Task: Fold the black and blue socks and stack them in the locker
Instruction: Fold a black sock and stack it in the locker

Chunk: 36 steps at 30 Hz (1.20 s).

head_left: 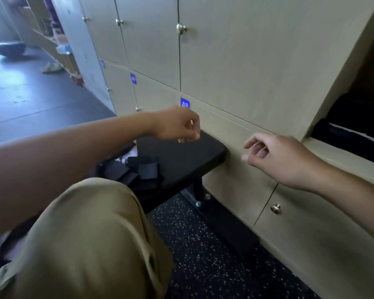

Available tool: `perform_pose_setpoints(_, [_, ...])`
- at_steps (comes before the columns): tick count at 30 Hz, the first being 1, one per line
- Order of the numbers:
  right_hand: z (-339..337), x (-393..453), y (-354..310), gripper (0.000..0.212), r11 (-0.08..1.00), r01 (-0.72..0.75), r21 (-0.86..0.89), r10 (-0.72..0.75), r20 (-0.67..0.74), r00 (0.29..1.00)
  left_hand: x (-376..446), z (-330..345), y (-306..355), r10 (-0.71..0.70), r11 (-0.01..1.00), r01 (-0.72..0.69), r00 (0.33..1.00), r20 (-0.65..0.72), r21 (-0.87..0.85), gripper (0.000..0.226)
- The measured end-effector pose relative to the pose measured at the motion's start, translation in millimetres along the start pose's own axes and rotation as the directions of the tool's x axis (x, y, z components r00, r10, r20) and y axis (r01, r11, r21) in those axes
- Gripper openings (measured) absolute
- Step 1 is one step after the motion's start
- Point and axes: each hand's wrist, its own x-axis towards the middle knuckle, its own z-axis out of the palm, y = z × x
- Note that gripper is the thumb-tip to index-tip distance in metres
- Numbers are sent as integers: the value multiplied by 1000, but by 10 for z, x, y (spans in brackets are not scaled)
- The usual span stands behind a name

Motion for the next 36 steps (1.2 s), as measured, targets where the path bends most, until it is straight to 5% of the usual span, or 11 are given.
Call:
perform_pose_setpoints(7, [245, 158, -310, 16, 995, 102, 23, -103, 53, 993, -488, -294, -692, -155, 984, 155, 988, -13, 82, 17])
perform_pose_setpoints(13, [527, 262, -470, 16, 990, 114, 82, -125, 132, 983, -768, -263, -1021, -225, 974, 211, 950, 216, 88, 35])
perform_pose_setpoints(22, [1173, 481, -795, 29, 977, 73, 202, -123, 250, 960, -910, -112, -1405, -421, 905, 392, 884, 205, 166, 119])
perform_pose_setpoints(32, [1602, 693, -1058, 42, 950, -15, 313, -66, 246, 967, -804, 170, -1692, -530, 829, 544, 838, 126, -132, 104])
perform_pose_setpoints(36, [1700, 737, -1133, 48, 935, -50, 352, -42, 249, 968, -780, 222, -1756, -562, 820, 566, 824, 66, -86, 104])
